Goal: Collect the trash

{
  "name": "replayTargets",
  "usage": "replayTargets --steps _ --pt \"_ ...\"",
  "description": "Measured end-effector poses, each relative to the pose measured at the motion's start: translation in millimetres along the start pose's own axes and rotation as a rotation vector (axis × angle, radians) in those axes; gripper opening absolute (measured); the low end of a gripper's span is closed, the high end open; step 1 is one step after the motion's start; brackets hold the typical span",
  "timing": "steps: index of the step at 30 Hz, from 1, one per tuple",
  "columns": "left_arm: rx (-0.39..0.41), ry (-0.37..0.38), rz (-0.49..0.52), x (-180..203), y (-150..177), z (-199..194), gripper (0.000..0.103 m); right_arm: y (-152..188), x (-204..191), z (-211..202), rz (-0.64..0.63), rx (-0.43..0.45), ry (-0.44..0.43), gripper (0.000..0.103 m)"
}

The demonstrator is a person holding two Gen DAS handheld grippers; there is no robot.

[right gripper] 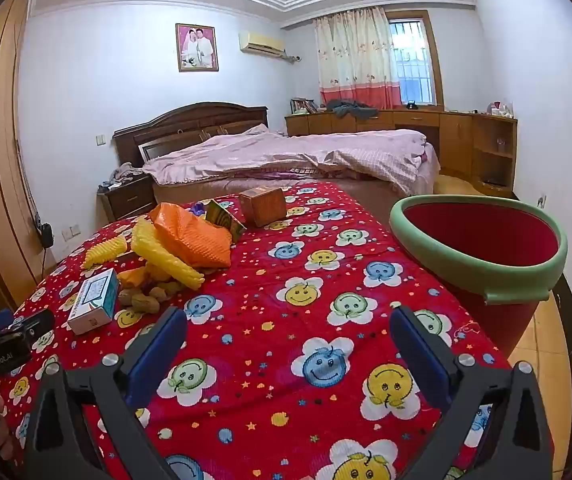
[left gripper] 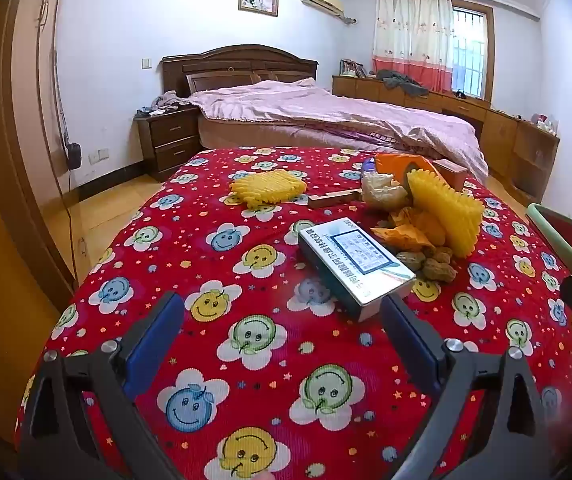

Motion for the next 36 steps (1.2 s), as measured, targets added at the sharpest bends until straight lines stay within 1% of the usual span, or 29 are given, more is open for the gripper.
replayTargets --steps 2,36 --pt "-0.011 0.001 -0.001 0.1 0.8 0.6 0.098 0.0 0.0 0.0 -0.001 0.000 0.002 0.103" --pt "-0.013 0.006 -0.009 -0.1 1.1 0.5 0.098 -0.5 -0.1 -0.9 0.003 0.003 -0.002 0.103"
Point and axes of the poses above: each gripper's, at about its wrist camera, not at the fingertips, and z roughly the way its jaws point, x to its right, y to its underside, the point moved 9 cm from there along z, roughly the way its jaws point, and after that the axes turned 12 degrees about z, right-handed, at the moved point
